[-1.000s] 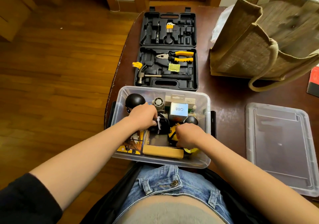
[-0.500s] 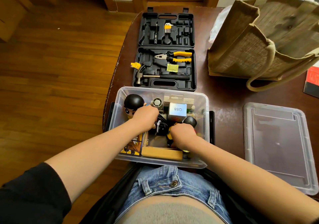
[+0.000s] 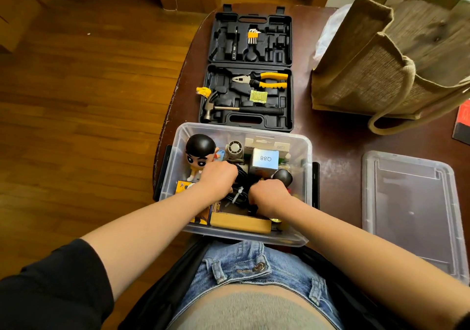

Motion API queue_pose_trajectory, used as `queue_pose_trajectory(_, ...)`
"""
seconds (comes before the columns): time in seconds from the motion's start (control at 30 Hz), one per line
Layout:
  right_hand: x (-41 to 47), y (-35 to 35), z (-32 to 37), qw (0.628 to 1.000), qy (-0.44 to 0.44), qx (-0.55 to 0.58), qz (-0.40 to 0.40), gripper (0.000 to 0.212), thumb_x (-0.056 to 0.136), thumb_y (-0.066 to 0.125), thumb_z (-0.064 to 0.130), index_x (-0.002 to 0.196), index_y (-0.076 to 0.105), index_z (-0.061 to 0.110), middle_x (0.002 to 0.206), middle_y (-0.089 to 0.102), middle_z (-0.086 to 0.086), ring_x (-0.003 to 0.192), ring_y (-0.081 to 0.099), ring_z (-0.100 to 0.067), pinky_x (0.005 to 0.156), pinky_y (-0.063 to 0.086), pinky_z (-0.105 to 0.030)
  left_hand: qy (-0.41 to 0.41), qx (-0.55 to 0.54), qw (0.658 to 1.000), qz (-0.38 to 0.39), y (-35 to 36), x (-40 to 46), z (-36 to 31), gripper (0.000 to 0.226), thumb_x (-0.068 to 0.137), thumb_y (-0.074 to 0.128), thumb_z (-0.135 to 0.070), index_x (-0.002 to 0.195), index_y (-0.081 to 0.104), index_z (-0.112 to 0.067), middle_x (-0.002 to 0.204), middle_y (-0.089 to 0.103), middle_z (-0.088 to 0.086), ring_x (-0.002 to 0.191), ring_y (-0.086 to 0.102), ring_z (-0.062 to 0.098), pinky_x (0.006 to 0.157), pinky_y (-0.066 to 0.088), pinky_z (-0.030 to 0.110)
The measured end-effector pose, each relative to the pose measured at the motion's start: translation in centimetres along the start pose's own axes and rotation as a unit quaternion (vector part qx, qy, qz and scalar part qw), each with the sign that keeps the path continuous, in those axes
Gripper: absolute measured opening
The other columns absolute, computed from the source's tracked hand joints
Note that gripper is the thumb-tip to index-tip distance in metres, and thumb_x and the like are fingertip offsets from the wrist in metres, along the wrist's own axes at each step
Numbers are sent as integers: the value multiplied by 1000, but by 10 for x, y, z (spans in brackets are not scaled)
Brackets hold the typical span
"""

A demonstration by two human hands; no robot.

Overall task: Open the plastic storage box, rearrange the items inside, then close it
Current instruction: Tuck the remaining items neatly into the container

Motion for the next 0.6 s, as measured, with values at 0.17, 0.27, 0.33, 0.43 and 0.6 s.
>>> queue_pose_trajectory(0.17,1,4,7,999,-29,-43,-3,21,87,49,0,98,64,10,93,64,-7,91,63,-30,63,39,-30,-8,17,1000,-21,-1,1,0,11,85,66,-27,93,69,-19,93,69,4,93,63,25,95,33,35)
queue_pose_trajectory(0.27,-1,9,2,998,-35,-48,-4,26,89,49,3,108,64,13,101,66,-8,93,62,-31,64,40,-31,-16,-1,999,-28,-1,2,2,13,86,65,-27,94,70,-19,93,69,3,95,63,24,104,27,38)
queue_pose_trajectory(0.33,-2,10,0,999,-40,-31,3,21,87,52,5,102,65,12,97,66,-8,90,62,-31,62,39,-30,-17,-1,999,-35,-1,2,0,11,86,64,-26,93,69,-19,92,69,3,95,63,24,108,23,40)
queue_pose_trajectory(0.43,-3,7,-7,999,-32,2,9,15,81,59,16,68,52,14,70,53,-1,74,55,-28,58,37,-29,-26,-2,999,-38,-2,1,1,11,87,63,-24,94,69,-19,93,70,3,97,63,24,109,22,39)
queue_pose_trajectory(0.6,-15,-2,-29,988,-19,148,-43,17,74,64,32,83,53,21,80,51,5,79,55,-21,58,40,-27,-39,-21,999,-27,4,3,3,16,88,65,-27,98,70,-16,97,70,4,98,64,24,94,39,34)
Point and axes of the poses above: each hand's wrist, its own x-axis towards the middle knuckle, its own y-axis out of the palm, z = x × y, the point moved 9 cm from there along x, towards the middle knuckle
